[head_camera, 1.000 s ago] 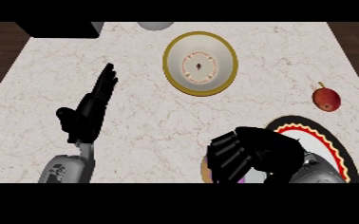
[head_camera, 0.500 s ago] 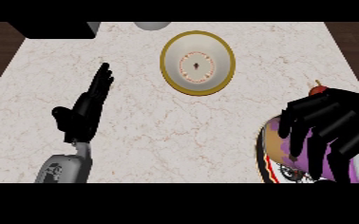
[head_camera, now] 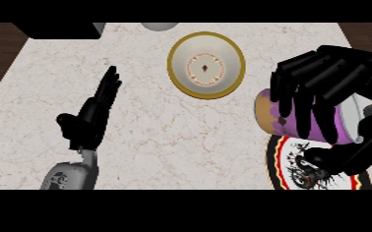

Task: Pick the can from the plate and place it in the bowl

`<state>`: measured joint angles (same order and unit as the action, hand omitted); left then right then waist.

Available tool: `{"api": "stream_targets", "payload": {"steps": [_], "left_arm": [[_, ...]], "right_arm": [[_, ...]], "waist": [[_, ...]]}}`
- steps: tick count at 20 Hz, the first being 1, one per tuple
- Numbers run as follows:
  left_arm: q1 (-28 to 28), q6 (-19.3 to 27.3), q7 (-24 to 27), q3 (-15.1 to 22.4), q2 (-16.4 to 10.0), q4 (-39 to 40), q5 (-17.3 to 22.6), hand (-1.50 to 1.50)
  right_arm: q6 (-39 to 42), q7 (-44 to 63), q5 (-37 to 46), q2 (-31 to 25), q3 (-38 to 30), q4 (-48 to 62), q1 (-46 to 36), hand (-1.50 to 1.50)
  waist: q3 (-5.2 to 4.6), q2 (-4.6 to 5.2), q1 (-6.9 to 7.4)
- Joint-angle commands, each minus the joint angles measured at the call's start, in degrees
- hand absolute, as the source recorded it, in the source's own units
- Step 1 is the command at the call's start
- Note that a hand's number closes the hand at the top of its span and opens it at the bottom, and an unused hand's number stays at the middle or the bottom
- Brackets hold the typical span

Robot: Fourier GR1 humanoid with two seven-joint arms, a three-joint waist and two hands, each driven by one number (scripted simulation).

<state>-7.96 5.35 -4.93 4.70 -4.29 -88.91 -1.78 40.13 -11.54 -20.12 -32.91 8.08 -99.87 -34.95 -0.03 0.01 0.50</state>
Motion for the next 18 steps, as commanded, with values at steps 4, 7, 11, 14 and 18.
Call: {"api": "stream_targets", "payload": {"steps": [4,7,11,14,18], "left_arm": [[-1.1,0.2,-1.2,1.4,1.4,-0.3,-0.9,0.0],[1.3,-1.2,2.2,0.6,0.1,0.1,-0.3,0.0],[-1.0,0.3,-0.2,1.3,1.9,0.2,-1.0,0.0],[0.3,-3.8,0.2,-1.6,-1.7,0.3,2.1,0.0],[-3.6,-2.6,-2.3,-2.3,-1.3,0.1,1.6,0.0]], "right_arm": [[-8.0,-1.6,19.3,8.4,3.6,8.1,-9.5,1.5],[-13.2,-9.7,32.0,9.1,7.0,9.9,-7.5,1.5],[-17.6,-16.3,38.9,12.3,7.7,27.4,-15.7,1.5],[-21.8,-18.0,42.1,16.7,8.1,36.4,-18.7,1.5],[-28.6,-29.1,48.0,17.5,8.2,49.5,-19.7,1.5]], "waist": [[0.02,0.2,0.7],[0.04,0.37,1.11],[0.03,0.55,1.56],[0.01,0.45,1.65],[0.04,0.67,1.62]]}}
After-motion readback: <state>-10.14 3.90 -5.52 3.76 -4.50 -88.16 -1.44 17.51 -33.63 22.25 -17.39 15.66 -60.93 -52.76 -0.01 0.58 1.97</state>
